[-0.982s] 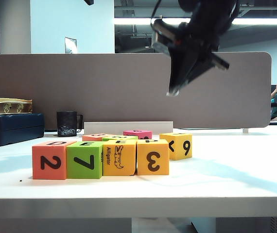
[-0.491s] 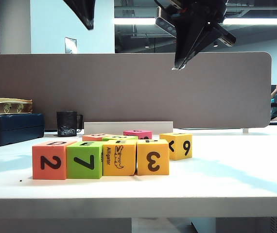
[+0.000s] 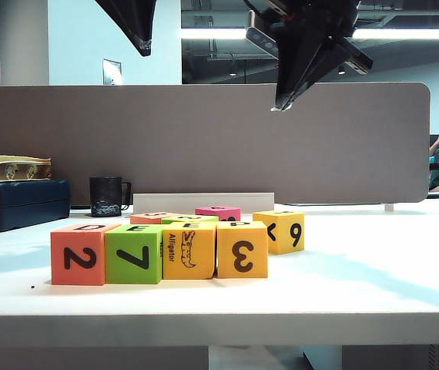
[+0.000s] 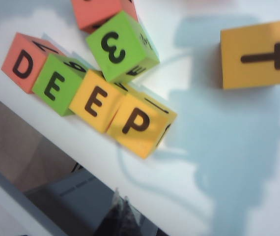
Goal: Select the appropriate blocks from the scattered letter blocks on the table and arrange them in a row to spell out "DEEP".
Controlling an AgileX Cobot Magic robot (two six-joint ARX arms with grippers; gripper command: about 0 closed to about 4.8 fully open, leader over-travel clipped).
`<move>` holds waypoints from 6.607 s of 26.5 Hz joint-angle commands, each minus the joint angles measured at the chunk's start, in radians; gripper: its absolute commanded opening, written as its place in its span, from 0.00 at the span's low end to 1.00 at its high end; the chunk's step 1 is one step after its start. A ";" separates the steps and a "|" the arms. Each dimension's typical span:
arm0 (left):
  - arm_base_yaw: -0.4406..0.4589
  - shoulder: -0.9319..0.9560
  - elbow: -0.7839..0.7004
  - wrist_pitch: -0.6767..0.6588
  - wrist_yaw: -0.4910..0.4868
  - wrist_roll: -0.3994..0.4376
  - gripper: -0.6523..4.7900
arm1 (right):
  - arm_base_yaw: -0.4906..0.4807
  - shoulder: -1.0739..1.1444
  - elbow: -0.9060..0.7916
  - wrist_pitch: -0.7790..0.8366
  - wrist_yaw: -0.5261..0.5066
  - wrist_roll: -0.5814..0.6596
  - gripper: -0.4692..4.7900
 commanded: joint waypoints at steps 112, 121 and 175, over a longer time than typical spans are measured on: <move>-0.002 -0.005 0.003 0.157 0.002 0.000 0.11 | -0.365 -0.932 -1.036 0.800 0.316 -0.003 0.08; -0.002 -0.005 0.003 0.157 0.002 0.000 0.11 | -0.404 -1.178 -1.284 0.919 0.343 -0.003 0.08; -0.002 -0.005 0.003 0.164 0.002 0.000 0.11 | -0.487 -1.761 -1.784 1.018 0.385 -0.037 0.08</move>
